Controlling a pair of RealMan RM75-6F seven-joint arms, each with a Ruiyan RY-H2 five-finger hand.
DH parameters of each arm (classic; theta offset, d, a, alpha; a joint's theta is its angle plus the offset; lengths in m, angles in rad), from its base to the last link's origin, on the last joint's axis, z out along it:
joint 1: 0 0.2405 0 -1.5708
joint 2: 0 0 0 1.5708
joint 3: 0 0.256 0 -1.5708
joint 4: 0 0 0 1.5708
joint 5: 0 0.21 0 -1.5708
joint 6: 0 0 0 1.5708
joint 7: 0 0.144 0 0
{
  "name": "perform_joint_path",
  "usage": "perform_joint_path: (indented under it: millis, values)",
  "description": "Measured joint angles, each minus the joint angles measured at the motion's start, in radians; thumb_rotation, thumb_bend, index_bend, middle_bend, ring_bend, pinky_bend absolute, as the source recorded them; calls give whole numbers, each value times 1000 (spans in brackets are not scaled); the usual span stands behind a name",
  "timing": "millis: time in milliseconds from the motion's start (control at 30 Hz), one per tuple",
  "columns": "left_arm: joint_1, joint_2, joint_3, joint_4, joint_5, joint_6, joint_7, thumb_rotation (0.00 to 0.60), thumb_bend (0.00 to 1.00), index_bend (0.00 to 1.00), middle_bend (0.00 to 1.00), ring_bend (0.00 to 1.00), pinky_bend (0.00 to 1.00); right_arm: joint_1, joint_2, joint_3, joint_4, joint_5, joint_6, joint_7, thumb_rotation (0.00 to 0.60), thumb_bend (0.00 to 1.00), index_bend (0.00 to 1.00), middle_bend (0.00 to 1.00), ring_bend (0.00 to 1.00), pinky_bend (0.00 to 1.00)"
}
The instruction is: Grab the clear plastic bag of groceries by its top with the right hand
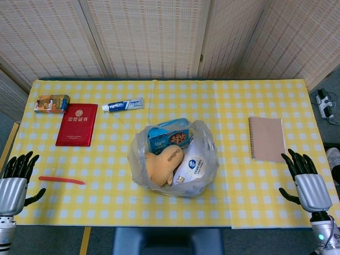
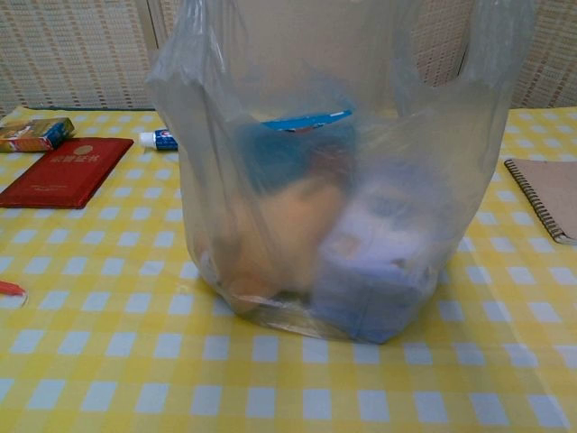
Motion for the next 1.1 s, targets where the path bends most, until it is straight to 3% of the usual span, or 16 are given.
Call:
perform_joint_path:
  millis: [267, 433, 667, 900, 1100]
  values:
    - [-15, -7, -1, -10, 3, -20, 13, 600, 226, 35, 54, 13, 0, -7, 6, -12, 6, -10, 2, 11, 600, 251, 0, 0, 0, 0]
    - [-20, -8, 3, -16, 20, -16, 12, 600, 226, 34, 54, 13, 0, 7, 11, -27, 13, -58, -11, 100, 600, 251, 0, 0, 0, 0]
    - [-17, 0, 6, -20, 21, -12, -1, 600, 226, 33, 54, 13, 0, 98, 54, -43, 22, -217, -31, 432, 600, 251, 0, 0, 0, 0]
    - [-12, 12, 10, -25, 33, 0, -25, 600, 227, 32, 54, 13, 0, 279, 124, -39, -6, -340, -87, 812, 600, 251, 0, 0, 0, 0]
    - [-10, 22, 12, -21, 38, 3, -53, 600, 227, 31, 54, 14, 0, 446, 161, -32, -28, -384, -183, 1028, 600, 250, 0, 0, 0, 0]
